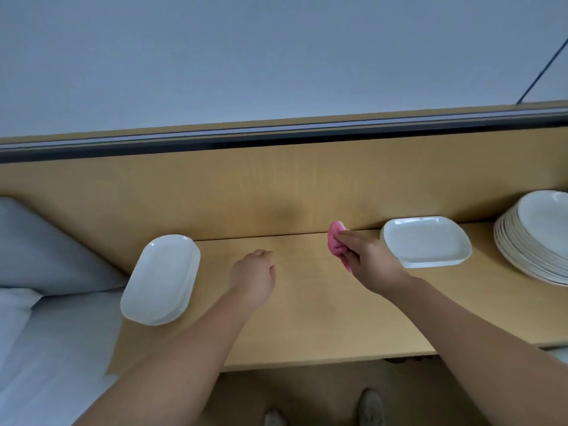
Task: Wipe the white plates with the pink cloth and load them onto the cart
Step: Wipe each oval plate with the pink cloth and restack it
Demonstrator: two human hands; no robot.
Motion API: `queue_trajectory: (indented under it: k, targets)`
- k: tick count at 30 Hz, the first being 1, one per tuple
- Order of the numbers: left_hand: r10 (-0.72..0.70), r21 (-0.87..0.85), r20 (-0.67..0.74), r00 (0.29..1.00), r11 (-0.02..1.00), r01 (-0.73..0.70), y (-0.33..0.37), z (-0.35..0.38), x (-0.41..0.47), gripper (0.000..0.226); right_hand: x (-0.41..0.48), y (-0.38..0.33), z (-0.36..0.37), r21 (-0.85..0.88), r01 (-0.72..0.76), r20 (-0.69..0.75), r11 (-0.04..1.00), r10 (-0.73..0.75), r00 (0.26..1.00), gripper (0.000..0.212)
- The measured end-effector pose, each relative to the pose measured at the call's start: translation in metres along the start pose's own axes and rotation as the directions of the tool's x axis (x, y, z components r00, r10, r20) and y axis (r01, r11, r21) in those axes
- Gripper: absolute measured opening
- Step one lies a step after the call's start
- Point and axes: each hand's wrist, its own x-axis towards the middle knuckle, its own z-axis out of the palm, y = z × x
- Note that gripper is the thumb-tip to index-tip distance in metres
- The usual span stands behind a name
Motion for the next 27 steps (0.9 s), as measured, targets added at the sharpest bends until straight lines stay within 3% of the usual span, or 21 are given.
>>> queue_trajectory:
  k: [11, 16, 27]
  targets:
    - [0.182, -0.079, 0.088, 0.979, 0.981, -0.175, 0.162, 0.033, 0.049, 0.020, -0.092, 0.106, -0.095, -0.066, -0.241, -0.224, 0.968, 0.221, 0.949, 0.032]
    - [0.151, -0.090, 0.137, 0.979, 0.986, -0.139, 0.209, 0.054, 0.072, 0.017, -0.113, 0.136, -0.125, -0.014, -0.263, -0.215, 0.965, 0.254, 0.943, 0.032]
    - [-0.028, -0.053, 0.218, 0.976, 0.998, 0.040, 0.259, 0.090, 0.131, 0.020, -0.103, 0.199, -0.151, -0.080, -0.168, -0.140, 0.983, 0.156, 0.978, 0.033]
